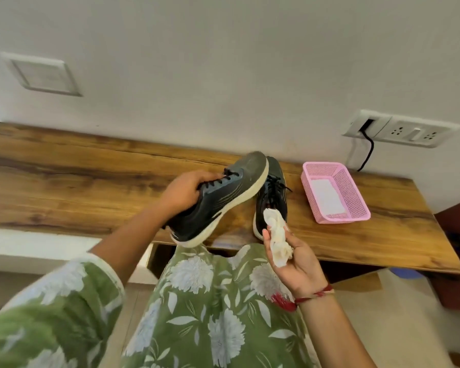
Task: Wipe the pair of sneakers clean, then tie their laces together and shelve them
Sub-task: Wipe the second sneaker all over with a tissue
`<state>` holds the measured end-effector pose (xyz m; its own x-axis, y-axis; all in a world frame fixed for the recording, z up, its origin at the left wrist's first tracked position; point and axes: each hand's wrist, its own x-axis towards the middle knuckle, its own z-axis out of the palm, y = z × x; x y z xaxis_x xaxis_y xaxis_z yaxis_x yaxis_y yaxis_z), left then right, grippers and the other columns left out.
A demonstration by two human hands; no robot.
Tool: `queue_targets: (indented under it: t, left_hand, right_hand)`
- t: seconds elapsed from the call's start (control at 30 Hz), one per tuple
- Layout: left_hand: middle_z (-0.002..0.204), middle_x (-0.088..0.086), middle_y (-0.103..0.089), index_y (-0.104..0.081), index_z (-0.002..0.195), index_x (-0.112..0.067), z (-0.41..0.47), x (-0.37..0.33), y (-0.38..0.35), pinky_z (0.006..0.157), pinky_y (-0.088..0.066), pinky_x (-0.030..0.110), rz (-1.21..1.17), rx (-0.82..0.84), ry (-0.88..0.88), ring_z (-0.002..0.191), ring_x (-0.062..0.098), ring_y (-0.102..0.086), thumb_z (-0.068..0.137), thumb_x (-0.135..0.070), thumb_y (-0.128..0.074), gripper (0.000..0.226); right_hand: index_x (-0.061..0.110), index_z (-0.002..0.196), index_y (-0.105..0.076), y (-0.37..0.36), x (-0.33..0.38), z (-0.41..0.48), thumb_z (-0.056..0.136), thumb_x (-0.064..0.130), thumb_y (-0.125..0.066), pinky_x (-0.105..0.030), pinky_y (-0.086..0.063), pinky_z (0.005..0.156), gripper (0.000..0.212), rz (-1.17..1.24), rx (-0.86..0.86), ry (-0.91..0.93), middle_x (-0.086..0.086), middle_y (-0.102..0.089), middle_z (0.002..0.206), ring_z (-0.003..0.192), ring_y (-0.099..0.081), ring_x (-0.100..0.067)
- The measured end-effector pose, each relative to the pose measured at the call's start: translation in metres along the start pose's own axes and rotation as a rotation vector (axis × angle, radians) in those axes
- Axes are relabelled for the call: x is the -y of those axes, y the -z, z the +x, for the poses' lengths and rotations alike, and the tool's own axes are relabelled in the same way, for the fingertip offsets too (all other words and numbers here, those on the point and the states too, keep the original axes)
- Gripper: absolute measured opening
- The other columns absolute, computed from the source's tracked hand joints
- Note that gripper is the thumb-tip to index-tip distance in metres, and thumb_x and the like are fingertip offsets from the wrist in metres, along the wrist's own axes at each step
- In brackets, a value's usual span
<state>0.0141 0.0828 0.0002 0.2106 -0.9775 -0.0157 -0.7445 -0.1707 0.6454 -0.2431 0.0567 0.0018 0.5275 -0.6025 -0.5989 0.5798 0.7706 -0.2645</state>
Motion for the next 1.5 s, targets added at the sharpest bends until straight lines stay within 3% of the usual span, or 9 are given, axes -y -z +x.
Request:
queue_targets:
  t: [0.2, 0.3, 0.43, 0.53, 0.7, 0.9, 1.03, 1.2, 1.5]
  left_hand:
    - [0.128, -0.008, -0.060, -0.062, 0.116, -0.042, -0.003, 0.019, 0.014, 0.106, -0.041, 0.041, 0.168, 0.436, -0.094, 0.112, 0.008, -0.054, 0.089, -0.001, -0.057, 0.050]
    - [0.123, -0.009, -0.063, -0.066, 0.119, -0.031, -0.014, 0.017, -0.001, 0.103, -0.044, 0.039, 0.138, 0.582, -0.064, 0.106, 0.009, -0.058, 0.088, 0.007, -0.051, 0.051]
    - [0.121, -0.009, -0.063, -0.064, 0.121, -0.025, -0.024, 0.020, -0.011, 0.104, -0.044, 0.034, -0.046, 0.673, 0.021, 0.108, 0.010, -0.062, 0.090, -0.001, -0.059, 0.039]
    - [0.128, -0.004, -0.060, -0.063, 0.123, -0.022, -0.027, 0.019, -0.014, 0.108, -0.040, 0.037, -0.076, 0.710, 0.071, 0.115, 0.015, -0.058, 0.091, -0.002, -0.058, 0.039]
    - [0.153, 0.012, -0.031, -0.017, 0.150, -0.025, -0.025, 0.006, -0.019, 0.111, -0.033, 0.044, 0.231, 0.657, 0.251, 0.137, 0.030, -0.034, 0.086, 0.015, -0.044, 0.080]
    - [0.144, 0.007, -0.043, -0.030, 0.147, -0.029, -0.006, -0.013, 0.018, 0.102, -0.036, 0.058, 0.309, 0.979, 0.536, 0.126, 0.030, -0.049, 0.090, 0.004, -0.051, 0.069]
    - [0.141, 0.006, -0.047, -0.044, 0.139, -0.011, 0.001, -0.029, 0.019, 0.109, -0.035, 0.047, 0.345, 0.642, 0.446, 0.129, 0.028, -0.045, 0.099, -0.016, -0.042, 0.041]
    - [0.151, 0.011, -0.035, -0.037, 0.144, -0.015, -0.011, -0.056, -0.045, 0.111, -0.022, 0.058, 0.506, 0.495, 0.576, 0.137, 0.035, -0.035, 0.075, -0.086, -0.035, 0.099]
    - [0.083, 0.002, -0.057, -0.058, 0.094, -0.013, -0.037, -0.033, -0.074, 0.055, -0.039, 0.028, 0.833, 0.300, 0.157, 0.073, 0.018, -0.052, 0.083, -0.075, -0.039, 0.065]
  right_hand:
    - [-0.002, 0.092, -0.072, 0.014, -0.002, -0.009, 0.026, -0.014, -0.088, -0.038, -0.059, 0.058, 0.068, 0.052, 0.003, -0.036, -0.021, -0.068, 0.098, 0.070, -0.070, -0.029]
    - [0.002, 0.102, -0.065, 0.012, -0.005, -0.015, 0.086, -0.001, -0.055, -0.034, -0.059, 0.061, 0.019, -0.006, -0.085, -0.030, -0.018, -0.064, 0.105, 0.064, -0.070, -0.026]
    - [0.003, 0.107, -0.060, 0.022, -0.005, -0.016, 0.098, 0.010, -0.041, -0.034, -0.057, 0.063, 0.023, -0.025, -0.105, -0.024, -0.016, -0.062, 0.103, 0.062, -0.069, -0.026]
    - [-0.001, 0.099, -0.068, 0.027, -0.005, -0.016, 0.078, 0.009, -0.071, -0.043, -0.055, 0.072, 0.023, -0.076, -0.059, -0.026, -0.018, -0.065, 0.103, 0.067, -0.069, -0.025]
    - [-0.003, 0.113, -0.063, 0.029, -0.006, -0.002, 0.032, 0.022, -0.096, -0.044, -0.050, 0.086, 0.091, -0.179, 0.075, -0.095, -0.018, -0.067, 0.100, 0.077, -0.063, -0.023]
    - [-0.001, 0.133, -0.046, 0.024, -0.017, 0.017, 0.092, 0.000, -0.047, -0.024, -0.057, 0.066, 0.041, -0.309, -0.058, 0.005, -0.018, -0.060, 0.112, 0.077, -0.064, -0.021]
    - [0.002, 0.120, -0.054, 0.035, -0.020, 0.019, 0.094, -0.001, -0.044, -0.022, -0.056, 0.058, 0.028, -0.315, -0.086, 0.001, -0.016, -0.064, 0.101, 0.065, -0.065, -0.019]
    - [0.007, 0.115, -0.058, 0.041, -0.027, 0.022, 0.094, 0.002, -0.044, -0.024, -0.052, 0.054, 0.026, -0.338, -0.123, -0.038, -0.013, -0.069, 0.089, 0.059, -0.061, -0.019]
    - [0.009, 0.100, -0.064, 0.039, -0.023, 0.019, 0.092, -0.001, -0.049, -0.026, -0.050, 0.048, 0.019, -0.434, -0.180, 0.127, -0.017, -0.064, 0.084, 0.056, -0.055, -0.019]
